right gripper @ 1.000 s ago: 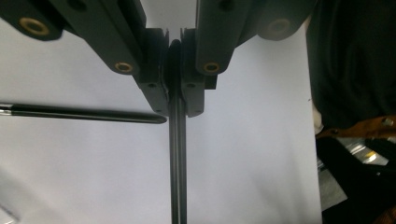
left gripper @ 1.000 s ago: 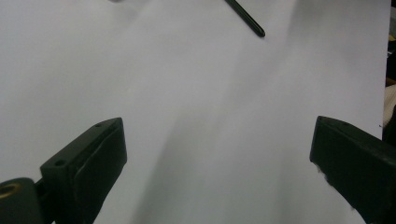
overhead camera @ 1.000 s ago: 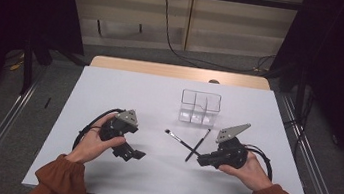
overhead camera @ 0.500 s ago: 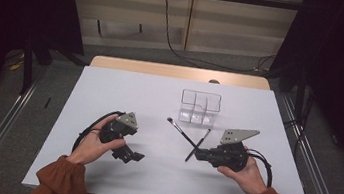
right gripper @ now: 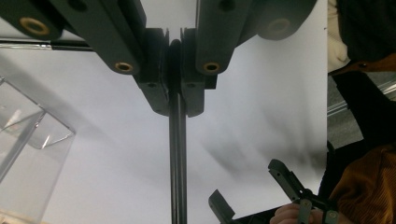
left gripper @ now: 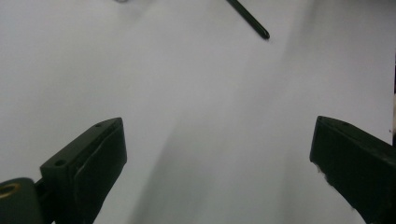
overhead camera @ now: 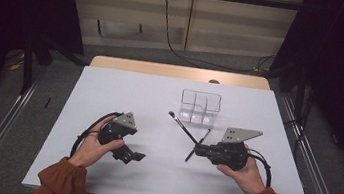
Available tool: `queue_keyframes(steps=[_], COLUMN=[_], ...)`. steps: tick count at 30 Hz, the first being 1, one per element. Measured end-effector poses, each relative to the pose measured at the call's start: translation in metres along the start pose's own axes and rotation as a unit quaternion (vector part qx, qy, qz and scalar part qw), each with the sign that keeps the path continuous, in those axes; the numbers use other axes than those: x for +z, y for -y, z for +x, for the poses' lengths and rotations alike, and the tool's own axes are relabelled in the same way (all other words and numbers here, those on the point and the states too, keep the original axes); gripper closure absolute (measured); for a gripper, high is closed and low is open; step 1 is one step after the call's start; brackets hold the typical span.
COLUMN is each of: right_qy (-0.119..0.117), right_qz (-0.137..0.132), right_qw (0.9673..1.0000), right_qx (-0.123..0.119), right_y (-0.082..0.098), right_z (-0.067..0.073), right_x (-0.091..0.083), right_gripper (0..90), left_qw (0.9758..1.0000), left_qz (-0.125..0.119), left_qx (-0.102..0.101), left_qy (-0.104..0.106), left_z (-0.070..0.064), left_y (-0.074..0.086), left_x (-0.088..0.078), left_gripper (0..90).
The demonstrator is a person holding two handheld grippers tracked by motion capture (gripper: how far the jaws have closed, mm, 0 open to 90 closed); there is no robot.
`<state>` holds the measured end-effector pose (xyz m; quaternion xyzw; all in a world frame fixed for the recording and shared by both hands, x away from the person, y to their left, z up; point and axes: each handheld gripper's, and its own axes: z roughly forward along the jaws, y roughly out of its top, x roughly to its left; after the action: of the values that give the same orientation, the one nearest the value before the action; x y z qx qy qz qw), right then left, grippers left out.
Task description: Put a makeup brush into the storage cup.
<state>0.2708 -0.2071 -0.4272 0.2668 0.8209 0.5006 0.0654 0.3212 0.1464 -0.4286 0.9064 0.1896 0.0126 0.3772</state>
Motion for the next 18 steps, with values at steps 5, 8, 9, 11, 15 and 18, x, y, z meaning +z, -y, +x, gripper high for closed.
queue_keyframes(steps=[5,8,9,11,15,18], right_qy=[0.000,-0.003,-0.006,-0.007,-0.011,-0.012], right_qz=[-0.011,-0.018,-0.021,-0.023,-0.025,-0.026], right_qw=[0.9999,0.9998,0.9997,0.9997,0.9996,0.9996], right_qx=[0.003,0.007,0.009,0.010,0.008,0.007], right_y=[0.001,0.001,0.001,0.001,0.001,0.001], right_z=[-0.001,0.000,0.000,0.001,0.002,0.003], right_x=[0.000,0.000,0.000,0.001,0.002,0.002], right_gripper=[83.7,83.7,83.7,83.7,83.7,83.7], left_qw=[0.9986,0.9978,0.9973,0.9962,0.9936,0.9901], left_qz=[-0.051,-0.065,-0.070,-0.085,-0.111,-0.139], left_qx=[-0.010,-0.017,-0.020,-0.022,-0.017,-0.019], left_qy=[-0.010,-0.006,-0.004,-0.002,-0.003,-0.012], left_z=[-0.004,-0.006,-0.006,-0.011,-0.016,-0.017], left_y=[-0.003,-0.004,-0.004,-0.007,-0.011,-0.011], left_x=[-0.005,-0.005,-0.005,-0.005,-0.004,-0.002], left_gripper=[3.7,4.6,3.9,4.2,3.9,3.6])
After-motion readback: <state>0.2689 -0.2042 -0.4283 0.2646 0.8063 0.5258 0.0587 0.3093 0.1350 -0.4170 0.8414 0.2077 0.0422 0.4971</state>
